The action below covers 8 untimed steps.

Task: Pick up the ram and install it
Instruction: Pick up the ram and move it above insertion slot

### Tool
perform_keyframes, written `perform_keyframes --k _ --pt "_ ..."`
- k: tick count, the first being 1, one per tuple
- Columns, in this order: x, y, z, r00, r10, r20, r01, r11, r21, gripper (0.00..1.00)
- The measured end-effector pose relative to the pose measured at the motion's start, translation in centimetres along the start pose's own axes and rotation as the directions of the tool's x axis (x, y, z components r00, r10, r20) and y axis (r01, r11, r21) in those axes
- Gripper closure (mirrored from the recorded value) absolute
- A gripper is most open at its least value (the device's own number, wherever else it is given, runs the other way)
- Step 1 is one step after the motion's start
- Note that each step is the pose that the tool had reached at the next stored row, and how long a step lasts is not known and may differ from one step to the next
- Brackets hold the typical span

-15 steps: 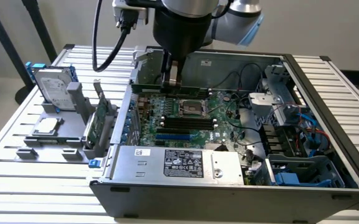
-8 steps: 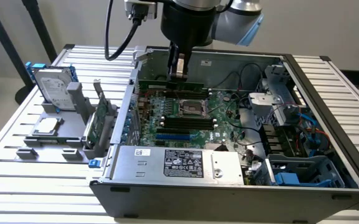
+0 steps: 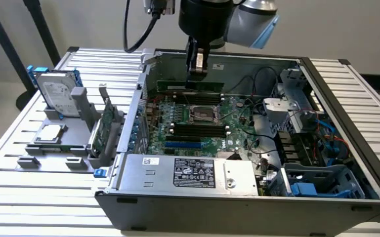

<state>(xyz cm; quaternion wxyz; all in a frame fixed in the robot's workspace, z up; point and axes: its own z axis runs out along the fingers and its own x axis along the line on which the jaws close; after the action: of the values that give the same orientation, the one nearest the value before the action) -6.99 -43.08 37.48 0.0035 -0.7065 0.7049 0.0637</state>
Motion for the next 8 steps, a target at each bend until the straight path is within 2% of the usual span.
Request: perform_keyframes --k 2,4,5,8 --pt "-0.48 -0.20 0.07 0.9999 0.001 -0.0132 0.000 1.0000 0.0082 0.86" --pt "-0.77 -0.38 0.18 0.9997 0.003 -0.0249 -0.003 0.9999 0.0109 0.86" --pt "-0.83 -0.47 0.25 0.9996 0.006 -0.0285 -0.005 0.9999 0.0114 0.86" --pt "-0.83 -0.81 0.63 0.9993 0.025 -0.0284 -0.024 0.9996 0.0132 0.86"
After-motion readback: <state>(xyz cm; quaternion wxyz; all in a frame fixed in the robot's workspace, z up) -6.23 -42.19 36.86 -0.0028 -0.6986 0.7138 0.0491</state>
